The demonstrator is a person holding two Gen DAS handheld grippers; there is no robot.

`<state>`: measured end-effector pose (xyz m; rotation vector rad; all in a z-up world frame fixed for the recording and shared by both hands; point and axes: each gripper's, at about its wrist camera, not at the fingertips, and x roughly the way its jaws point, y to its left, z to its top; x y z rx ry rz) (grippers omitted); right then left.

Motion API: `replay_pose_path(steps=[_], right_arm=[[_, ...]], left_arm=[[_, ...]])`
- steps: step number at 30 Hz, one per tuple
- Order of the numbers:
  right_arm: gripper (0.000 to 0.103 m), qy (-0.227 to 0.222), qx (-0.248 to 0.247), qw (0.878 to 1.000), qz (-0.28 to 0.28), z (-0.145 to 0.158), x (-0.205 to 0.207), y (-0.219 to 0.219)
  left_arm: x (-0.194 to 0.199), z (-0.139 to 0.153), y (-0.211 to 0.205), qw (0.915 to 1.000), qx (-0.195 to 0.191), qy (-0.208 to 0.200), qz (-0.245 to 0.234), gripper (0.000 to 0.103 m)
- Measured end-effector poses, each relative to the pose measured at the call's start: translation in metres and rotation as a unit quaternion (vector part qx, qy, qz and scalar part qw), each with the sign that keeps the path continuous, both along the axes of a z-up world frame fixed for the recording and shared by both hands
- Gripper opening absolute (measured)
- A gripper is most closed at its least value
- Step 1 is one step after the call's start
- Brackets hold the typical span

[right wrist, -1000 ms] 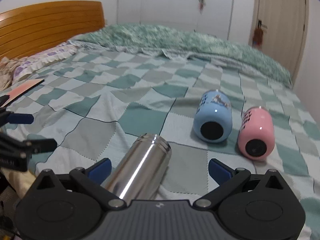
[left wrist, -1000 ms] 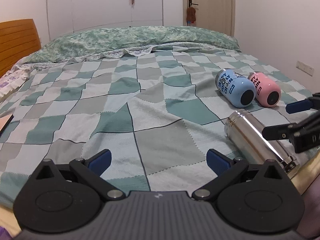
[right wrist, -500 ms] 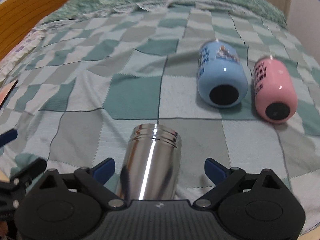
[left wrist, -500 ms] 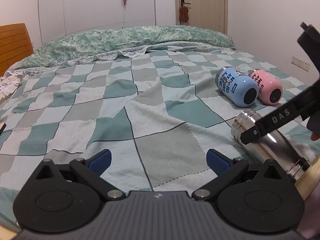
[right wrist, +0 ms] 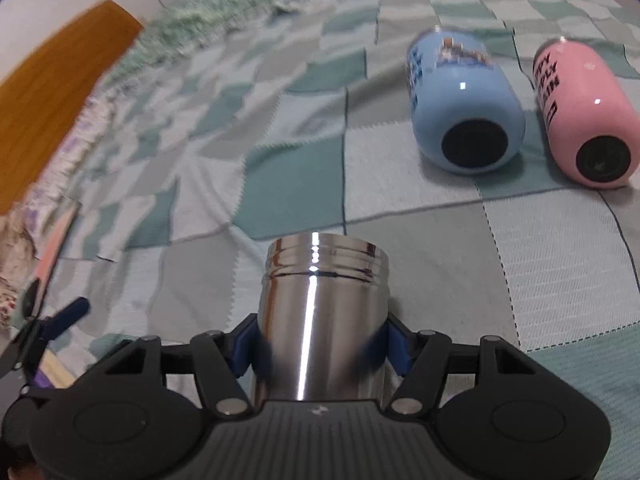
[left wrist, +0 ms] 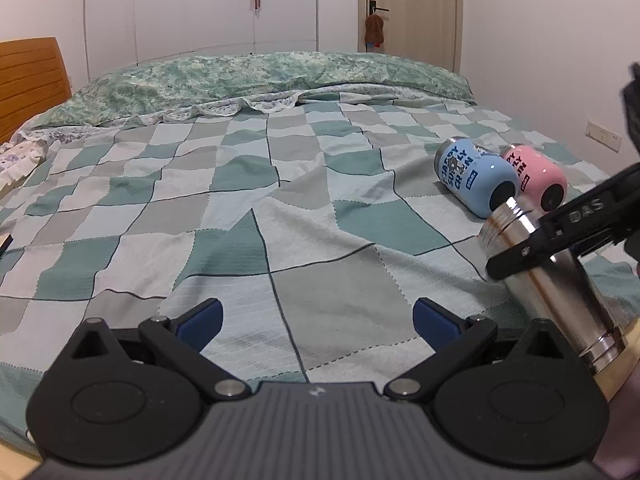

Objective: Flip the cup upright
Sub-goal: 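Rotate the silver cup upright with the right tool and place it on the bed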

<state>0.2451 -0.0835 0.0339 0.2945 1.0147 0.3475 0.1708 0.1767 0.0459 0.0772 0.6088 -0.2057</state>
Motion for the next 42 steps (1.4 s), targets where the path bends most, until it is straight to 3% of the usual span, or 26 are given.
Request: replay_pose_path(steps=[5, 10, 17, 22, 25, 28, 30, 35, 36, 37, 39, 42], right_arm=[[0.062, -0.129, -0.007, 0.991, 0.025, 0.025, -0.031, -0.003], [0.062, -0.242, 0.001, 0.969, 0.047, 0.044, -0.046, 0.004], [0.062, -0.343, -0.027, 0.935, 0.088, 0.053, -0.046, 0.039], [0.061, -0.404, -0.060, 0.904, 0.128, 0.047, -0.049, 0.078], [0.062, -0.417, -0.088, 0.893, 0.143, 0.036, -0.052, 0.097], [0.062, -0.383, -0.097, 0.907, 0.149, 0.015, -0.046, 0.105], [0.061, -0.393, -0.085, 0.904, 0.144, 0.012, -0.049, 0.101], [0.062, -0.377, -0.071, 0.913, 0.137, 0.016, -0.047, 0.093], [0.067, -0.375, -0.066, 0.915, 0.135, 0.016, -0.048, 0.090], [0.082, -0.379, -0.061, 0.914, 0.131, 0.018, -0.052, 0.086], [0.100, -0.399, -0.053, 0.907, 0.120, 0.021, -0.065, 0.072], [0.100, -0.418, -0.042, 0.900, 0.111, 0.029, -0.087, 0.047]], left_arm=[[-0.004, 0.003, 0.002, 1.0000, -0.008, -0.004, 0.005, 0.103], [-0.011, 0.009, 0.004, 0.9995, -0.021, -0.013, 0.017, 0.103], [-0.020, 0.017, 0.012, 0.9985, -0.024, -0.025, 0.043, 0.103], [-0.023, 0.018, 0.019, 0.9975, -0.019, -0.028, 0.061, 0.103], [-0.024, 0.016, 0.021, 0.9972, -0.019, -0.025, 0.068, 0.103], [-0.026, 0.015, 0.022, 0.9971, -0.020, -0.023, 0.070, 0.103], [-0.027, 0.015, 0.022, 0.9971, -0.019, -0.023, 0.070, 0.103], [-0.036, 0.019, 0.016, 0.9966, -0.013, -0.028, 0.076, 0.103], [-0.039, 0.021, 0.014, 0.9964, -0.014, -0.031, 0.078, 0.103], [-0.043, 0.022, 0.013, 0.9963, -0.017, -0.033, 0.078, 0.103], [-0.052, 0.026, 0.006, 0.9960, -0.020, -0.042, 0.076, 0.103], [-0.068, 0.033, -0.010, 0.9952, -0.018, -0.063, 0.073, 0.103]])
